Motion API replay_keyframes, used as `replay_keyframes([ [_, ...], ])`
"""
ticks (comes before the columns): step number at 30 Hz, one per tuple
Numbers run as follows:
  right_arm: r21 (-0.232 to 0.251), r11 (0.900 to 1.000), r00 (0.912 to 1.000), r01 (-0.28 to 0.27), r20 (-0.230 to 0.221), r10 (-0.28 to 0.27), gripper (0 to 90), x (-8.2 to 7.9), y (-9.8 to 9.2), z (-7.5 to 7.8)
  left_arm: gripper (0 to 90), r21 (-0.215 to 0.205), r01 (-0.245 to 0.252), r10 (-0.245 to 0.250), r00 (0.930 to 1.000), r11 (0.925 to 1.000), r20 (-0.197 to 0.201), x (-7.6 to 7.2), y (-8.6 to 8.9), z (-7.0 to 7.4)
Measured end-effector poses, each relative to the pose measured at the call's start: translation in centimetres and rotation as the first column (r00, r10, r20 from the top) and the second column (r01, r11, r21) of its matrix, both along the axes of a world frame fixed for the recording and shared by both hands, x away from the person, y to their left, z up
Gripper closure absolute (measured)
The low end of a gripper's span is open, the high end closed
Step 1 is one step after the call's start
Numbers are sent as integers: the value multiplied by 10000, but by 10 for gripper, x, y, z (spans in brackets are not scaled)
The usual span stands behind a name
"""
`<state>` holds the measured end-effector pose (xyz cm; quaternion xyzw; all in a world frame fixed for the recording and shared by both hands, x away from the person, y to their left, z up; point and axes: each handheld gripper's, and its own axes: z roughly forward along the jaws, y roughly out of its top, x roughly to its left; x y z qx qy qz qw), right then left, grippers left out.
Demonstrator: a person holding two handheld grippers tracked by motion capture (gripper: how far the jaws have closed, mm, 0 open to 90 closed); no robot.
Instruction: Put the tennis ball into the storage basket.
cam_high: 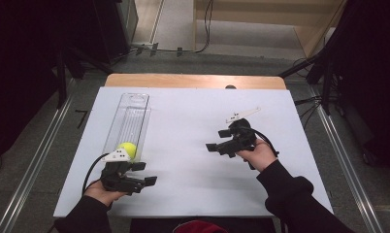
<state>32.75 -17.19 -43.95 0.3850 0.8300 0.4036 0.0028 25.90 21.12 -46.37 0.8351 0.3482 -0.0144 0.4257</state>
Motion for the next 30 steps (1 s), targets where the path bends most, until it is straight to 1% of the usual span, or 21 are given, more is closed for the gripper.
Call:
replay_keyframes([
  [8, 35, 10000, 10000, 49, 39, -49, 171, -6, -9, 0, 244, 42, 3, -3, 10000, 10000, -19, 0, 0, 0],
  [9, 53, 10000, 10000, 83, -11, -83, 171, -7, -10, 1, 245, 35, -3, 3, 10000, 10000, -21, 0, 0, 0],
  [13, 6, 9999, 9999, 144, 17, -144, 171, -11, -15, 0, 244, 44, -10, 10, 10000, 10000, -23, 0, 0, 0],
  [24, 19, 9994, 9994, 350, -73, -349, 171, -20, -29, -3, 244, 36, -58, 58, 10000, 10000, -69, 0, 0, 0],
  [30, 11, 9988, 9987, 498, -117, -497, 171, -27, -37, -8, 244, 15, -96, 96, 10000, 10000, -7, 0, 1, 1],
])
